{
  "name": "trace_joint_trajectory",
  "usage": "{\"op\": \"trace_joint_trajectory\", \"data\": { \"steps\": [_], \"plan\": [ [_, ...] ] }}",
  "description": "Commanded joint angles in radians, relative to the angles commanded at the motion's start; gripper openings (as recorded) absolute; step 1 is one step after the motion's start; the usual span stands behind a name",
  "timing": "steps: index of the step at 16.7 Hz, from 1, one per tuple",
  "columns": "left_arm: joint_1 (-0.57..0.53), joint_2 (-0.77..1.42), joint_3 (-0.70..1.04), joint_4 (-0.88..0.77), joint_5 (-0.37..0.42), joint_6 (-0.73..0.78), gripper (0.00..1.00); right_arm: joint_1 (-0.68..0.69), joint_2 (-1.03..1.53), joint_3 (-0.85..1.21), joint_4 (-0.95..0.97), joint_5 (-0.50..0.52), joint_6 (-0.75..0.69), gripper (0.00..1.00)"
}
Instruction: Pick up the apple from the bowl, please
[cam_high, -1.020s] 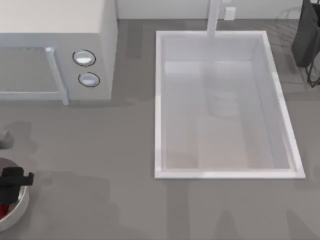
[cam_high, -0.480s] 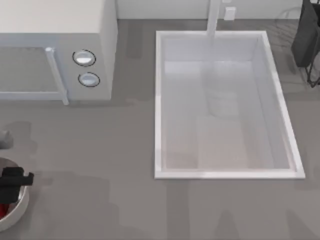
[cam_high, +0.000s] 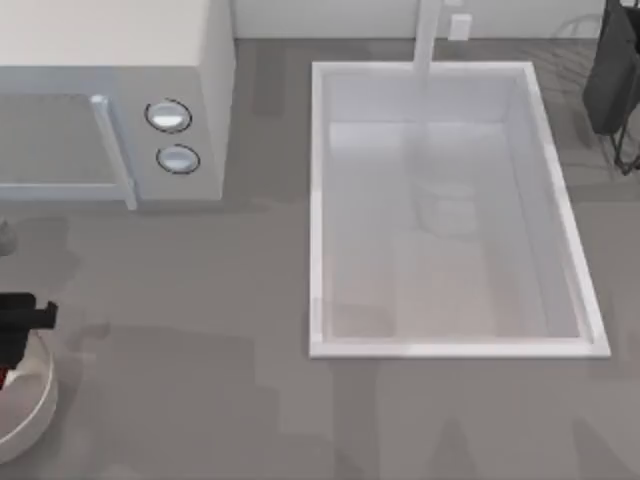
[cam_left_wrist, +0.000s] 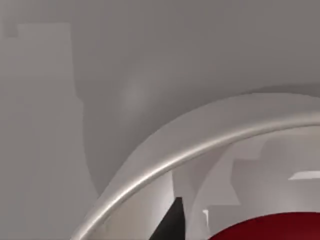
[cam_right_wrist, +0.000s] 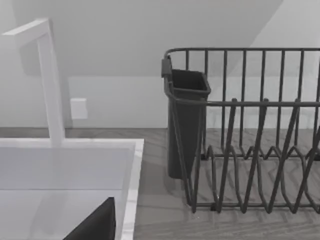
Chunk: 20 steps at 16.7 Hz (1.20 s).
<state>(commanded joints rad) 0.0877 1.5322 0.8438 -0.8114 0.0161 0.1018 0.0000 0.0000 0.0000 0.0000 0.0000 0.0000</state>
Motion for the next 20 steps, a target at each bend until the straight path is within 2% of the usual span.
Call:
{"op": "trace_joint_trajectory", "data": {
  "steps": [8, 11, 14, 20],
  "plan": [
    [-0.009, -0.040, 0.571, -0.642, -0.001, -0.009, 0.00, 0.000, 0.000, 0.000, 0.000, 0.000, 0.000, 1.00],
    [-0.013, -0.069, 0.728, -0.805, -0.001, -0.014, 0.00, 0.000, 0.000, 0.000, 0.000, 0.000, 0.000, 1.00],
    [-0.015, -0.088, 0.797, -0.874, -0.001, -0.016, 0.00, 0.000, 0.000, 0.000, 0.000, 0.000, 0.000, 1.00],
    [-0.024, -0.077, 0.796, -0.870, -0.002, -0.028, 0.00, 0.000, 0.000, 0.000, 0.000, 0.000, 0.000, 1.00]
  ]
}}
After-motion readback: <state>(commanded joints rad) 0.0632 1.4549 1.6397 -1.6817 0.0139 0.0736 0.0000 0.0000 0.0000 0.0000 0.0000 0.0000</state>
